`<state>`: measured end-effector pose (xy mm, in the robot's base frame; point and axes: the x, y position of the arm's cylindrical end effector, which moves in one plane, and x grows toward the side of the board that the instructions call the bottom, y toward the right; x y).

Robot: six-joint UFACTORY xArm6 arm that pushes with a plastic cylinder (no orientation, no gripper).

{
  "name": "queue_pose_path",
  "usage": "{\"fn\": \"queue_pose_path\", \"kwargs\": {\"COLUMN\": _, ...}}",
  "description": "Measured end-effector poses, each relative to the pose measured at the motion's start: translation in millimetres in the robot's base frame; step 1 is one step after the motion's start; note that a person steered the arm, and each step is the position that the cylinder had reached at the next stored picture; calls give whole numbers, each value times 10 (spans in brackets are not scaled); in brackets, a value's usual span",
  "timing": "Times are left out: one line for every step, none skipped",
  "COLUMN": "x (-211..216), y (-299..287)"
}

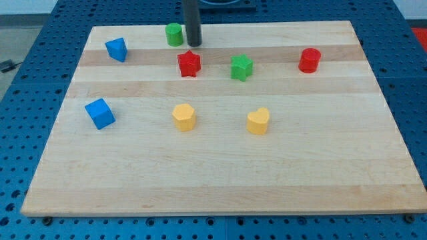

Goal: Place the green circle above the blue triangle

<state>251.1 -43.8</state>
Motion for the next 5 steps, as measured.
{"fn": "queue_pose_path", "kwargs": {"x": -190, "y": 192}}
{"fn": "queue_pose_path", "kwargs": {"x": -276, "y": -65}}
{"fn": "queue_pose_path", "kwargs": {"x": -276, "y": -487}}
{"fn": "queue_pose_path", "kwargs": {"x": -277, "y": -876}}
{"fn": "queue_pose_path", "kwargs": {"x": -257, "y": -823}}
